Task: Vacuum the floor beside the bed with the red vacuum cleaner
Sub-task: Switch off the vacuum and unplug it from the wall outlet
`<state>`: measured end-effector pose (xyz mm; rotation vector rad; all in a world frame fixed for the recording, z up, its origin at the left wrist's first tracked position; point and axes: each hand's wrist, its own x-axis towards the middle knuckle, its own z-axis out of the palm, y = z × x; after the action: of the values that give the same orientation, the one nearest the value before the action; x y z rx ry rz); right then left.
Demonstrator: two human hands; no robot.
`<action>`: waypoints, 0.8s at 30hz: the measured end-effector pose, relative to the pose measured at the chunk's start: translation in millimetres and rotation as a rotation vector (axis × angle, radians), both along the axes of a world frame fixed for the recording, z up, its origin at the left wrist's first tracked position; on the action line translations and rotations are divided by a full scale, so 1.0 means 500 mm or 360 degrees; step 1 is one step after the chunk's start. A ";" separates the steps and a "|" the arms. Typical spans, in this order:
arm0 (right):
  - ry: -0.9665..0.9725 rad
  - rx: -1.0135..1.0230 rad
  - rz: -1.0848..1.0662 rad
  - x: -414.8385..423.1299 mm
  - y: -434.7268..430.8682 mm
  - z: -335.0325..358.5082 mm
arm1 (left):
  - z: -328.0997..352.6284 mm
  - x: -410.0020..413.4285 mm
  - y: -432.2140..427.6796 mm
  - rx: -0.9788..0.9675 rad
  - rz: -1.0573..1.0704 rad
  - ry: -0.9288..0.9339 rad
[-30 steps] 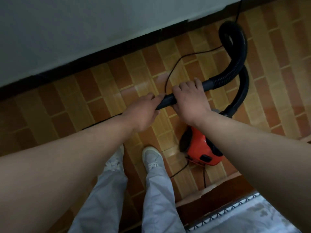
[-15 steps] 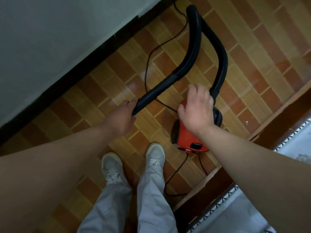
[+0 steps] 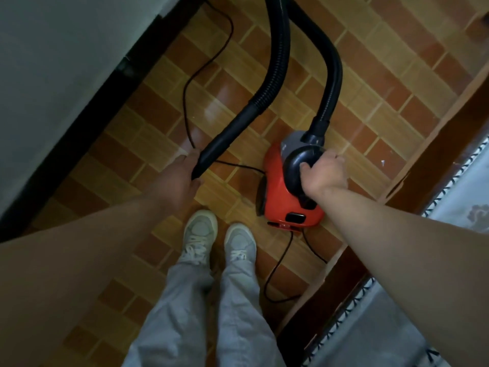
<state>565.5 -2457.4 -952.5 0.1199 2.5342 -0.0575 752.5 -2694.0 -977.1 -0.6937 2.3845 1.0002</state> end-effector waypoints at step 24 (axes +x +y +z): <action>-0.0072 -0.0215 -0.0835 -0.046 -0.006 -0.032 | -0.043 -0.120 0.008 0.0226 -0.0238 0.0032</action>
<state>542.3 -2460.2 -968.4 0.7181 2.3794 -0.4248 692.3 -2690.1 -998.5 -0.4485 2.3164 1.1034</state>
